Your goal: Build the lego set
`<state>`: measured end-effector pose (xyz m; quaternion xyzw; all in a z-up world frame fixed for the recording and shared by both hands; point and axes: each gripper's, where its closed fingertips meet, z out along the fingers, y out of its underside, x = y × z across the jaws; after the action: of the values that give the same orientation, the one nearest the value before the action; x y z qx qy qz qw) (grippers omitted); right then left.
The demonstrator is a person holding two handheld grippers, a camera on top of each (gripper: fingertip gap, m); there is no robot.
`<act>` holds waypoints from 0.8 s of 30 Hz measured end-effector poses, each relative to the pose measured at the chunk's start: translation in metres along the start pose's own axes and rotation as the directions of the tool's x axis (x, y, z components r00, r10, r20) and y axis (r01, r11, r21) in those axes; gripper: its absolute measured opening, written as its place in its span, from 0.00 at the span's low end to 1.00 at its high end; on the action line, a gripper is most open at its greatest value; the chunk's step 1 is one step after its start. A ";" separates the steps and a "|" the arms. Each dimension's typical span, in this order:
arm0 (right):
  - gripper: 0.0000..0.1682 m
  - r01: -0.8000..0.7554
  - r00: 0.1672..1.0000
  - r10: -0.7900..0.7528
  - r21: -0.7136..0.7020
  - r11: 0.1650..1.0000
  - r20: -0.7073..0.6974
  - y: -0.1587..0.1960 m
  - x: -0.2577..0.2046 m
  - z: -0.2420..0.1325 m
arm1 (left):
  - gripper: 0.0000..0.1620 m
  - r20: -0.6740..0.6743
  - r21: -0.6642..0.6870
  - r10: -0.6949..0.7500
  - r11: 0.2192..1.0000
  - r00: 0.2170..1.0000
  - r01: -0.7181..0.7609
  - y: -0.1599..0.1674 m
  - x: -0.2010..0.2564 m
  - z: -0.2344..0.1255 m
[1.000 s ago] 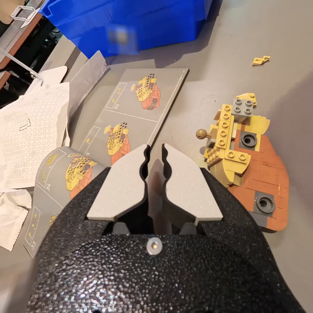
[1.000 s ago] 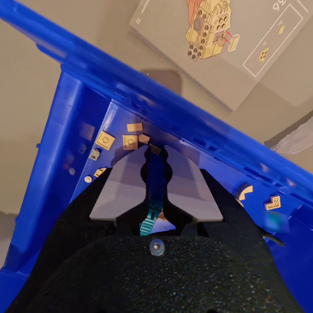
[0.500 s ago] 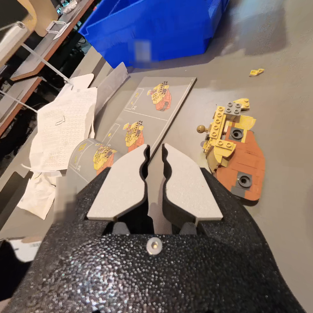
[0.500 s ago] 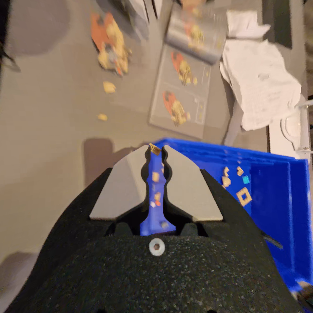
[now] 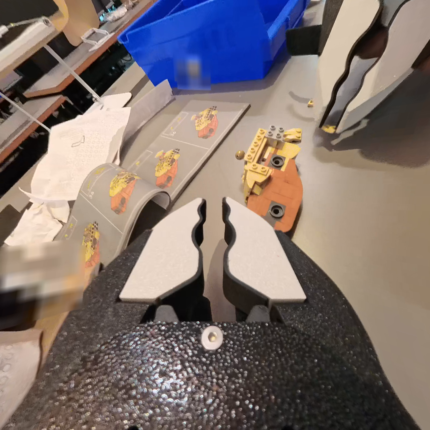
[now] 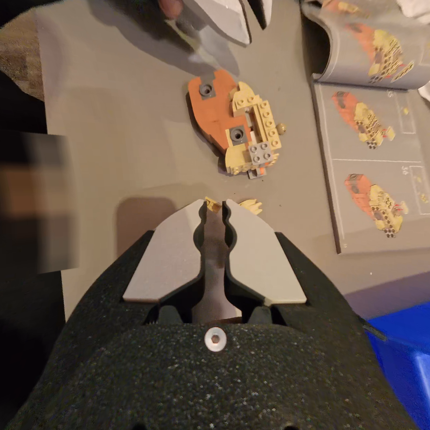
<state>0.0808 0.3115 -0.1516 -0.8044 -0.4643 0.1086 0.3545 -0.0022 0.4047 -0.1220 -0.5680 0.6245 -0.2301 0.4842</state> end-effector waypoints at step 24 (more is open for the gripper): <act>0.24 -0.168 0.985 0.174 0.178 0.970 -0.014 -0.028 0.035 0.000 | 0.09 -0.165 -0.039 -0.025 0.999 0.986 0.018 0.009 0.024 -0.007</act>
<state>0.0809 0.3489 -0.1275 -0.8084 -0.3765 0.1673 0.4203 -0.0101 0.3830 -0.1349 -0.5626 0.6605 -0.2700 0.4175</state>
